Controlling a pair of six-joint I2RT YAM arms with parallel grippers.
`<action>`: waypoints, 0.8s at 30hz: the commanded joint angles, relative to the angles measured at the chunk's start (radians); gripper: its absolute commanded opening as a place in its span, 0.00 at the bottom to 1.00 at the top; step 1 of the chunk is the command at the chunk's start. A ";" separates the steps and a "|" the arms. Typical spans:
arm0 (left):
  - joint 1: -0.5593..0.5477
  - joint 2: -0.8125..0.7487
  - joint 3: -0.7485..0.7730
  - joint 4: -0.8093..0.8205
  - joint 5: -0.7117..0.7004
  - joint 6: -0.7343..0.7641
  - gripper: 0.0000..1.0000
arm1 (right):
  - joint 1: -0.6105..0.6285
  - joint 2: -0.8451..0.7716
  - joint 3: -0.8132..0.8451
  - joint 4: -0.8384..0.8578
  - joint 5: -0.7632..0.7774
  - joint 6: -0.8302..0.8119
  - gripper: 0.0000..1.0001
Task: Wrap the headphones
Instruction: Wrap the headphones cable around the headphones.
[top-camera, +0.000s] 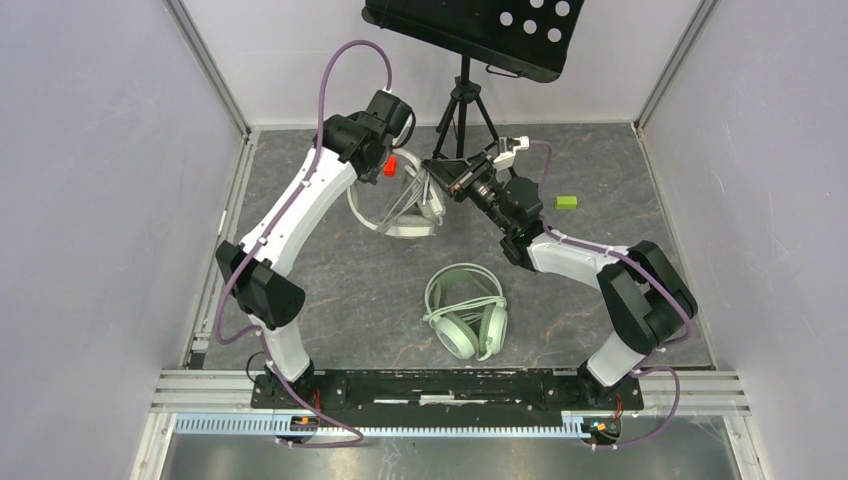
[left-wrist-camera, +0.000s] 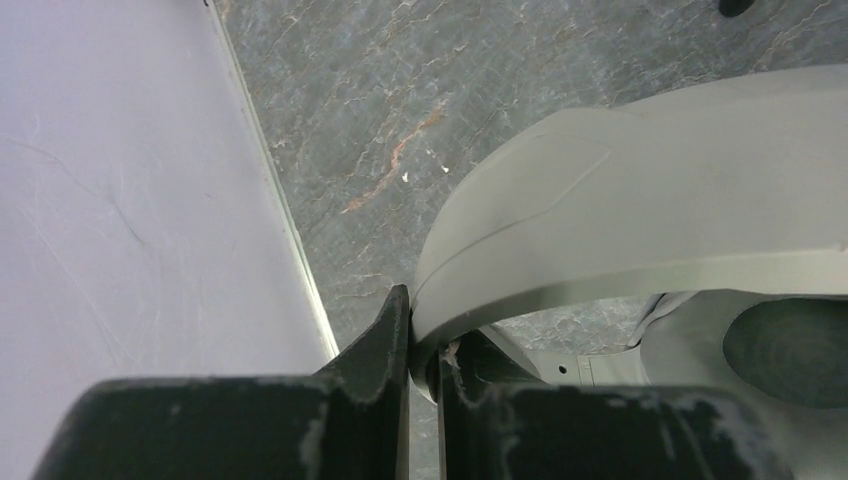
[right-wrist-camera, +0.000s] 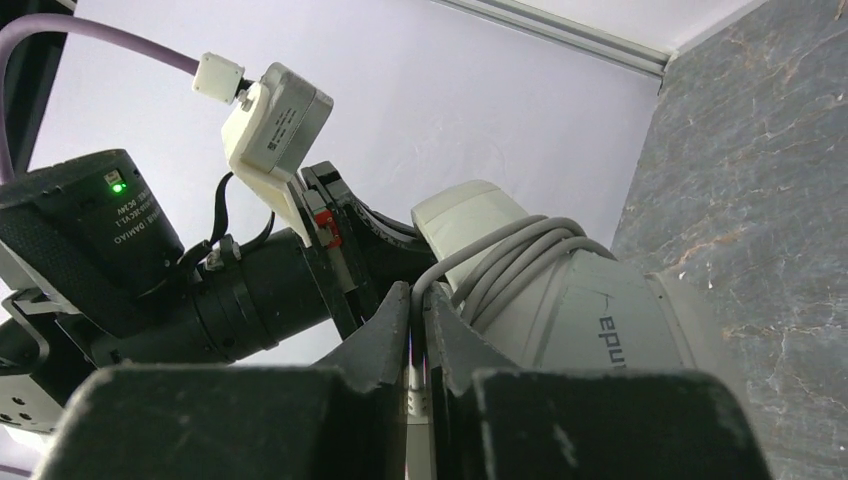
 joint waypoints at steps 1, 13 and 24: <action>0.027 0.001 0.058 0.051 -0.001 -0.122 0.02 | 0.033 -0.063 0.068 0.005 0.007 -0.091 0.10; 0.039 -0.015 0.067 0.053 0.003 -0.137 0.02 | 0.078 -0.060 0.113 -0.108 0.051 -0.199 0.11; 0.047 -0.033 0.018 0.084 -0.008 -0.130 0.02 | 0.089 -0.024 0.076 0.099 0.046 0.031 0.11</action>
